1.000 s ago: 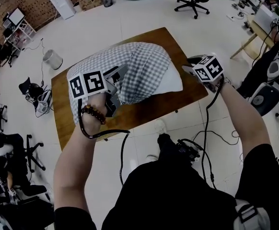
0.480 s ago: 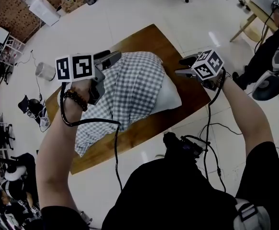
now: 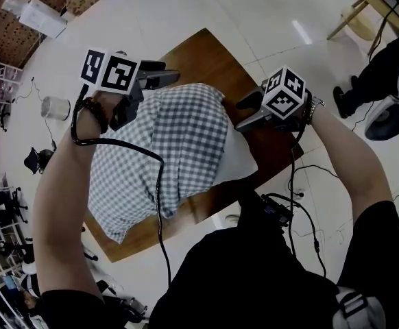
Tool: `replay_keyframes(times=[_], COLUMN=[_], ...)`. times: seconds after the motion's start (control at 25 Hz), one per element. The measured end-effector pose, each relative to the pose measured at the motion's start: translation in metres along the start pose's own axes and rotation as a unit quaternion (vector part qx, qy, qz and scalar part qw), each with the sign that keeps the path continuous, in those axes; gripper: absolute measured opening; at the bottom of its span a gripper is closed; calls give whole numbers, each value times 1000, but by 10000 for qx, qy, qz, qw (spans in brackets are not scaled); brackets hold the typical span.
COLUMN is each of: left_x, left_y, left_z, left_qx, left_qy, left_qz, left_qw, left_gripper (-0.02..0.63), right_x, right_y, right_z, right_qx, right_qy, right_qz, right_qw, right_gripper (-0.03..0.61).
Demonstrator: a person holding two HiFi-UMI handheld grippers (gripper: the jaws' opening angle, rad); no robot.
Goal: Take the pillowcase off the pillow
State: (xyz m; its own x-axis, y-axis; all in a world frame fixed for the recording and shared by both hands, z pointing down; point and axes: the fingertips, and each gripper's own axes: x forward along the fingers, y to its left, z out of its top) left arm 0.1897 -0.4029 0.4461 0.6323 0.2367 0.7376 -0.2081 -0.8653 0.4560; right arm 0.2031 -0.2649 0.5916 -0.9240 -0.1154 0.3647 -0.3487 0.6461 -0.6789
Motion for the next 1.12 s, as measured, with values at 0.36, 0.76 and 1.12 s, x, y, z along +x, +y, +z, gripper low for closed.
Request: replay_keyframes(times=[0.36,0.76,1.12], left_x=[108,195,134], left_y=[98,172,160], left_z=[-20,-114,-69], left_qx=[-170,-929,-960], left_qy=[1645,2724,2160], left_qz=[-833,-1413,-1133], left_qw=[9827,9472,9650], left_gripper=[259,236,38], right_x=[18,84,44], right_y=[-85,-128,-76], right_z=[0,-28,21], right_qx=[287,853,-2], right_qy=[82,27,-304], right_qz=[917,2075,1129], right_qw=[9953,9745,9931], right_gripper=[341,316,32])
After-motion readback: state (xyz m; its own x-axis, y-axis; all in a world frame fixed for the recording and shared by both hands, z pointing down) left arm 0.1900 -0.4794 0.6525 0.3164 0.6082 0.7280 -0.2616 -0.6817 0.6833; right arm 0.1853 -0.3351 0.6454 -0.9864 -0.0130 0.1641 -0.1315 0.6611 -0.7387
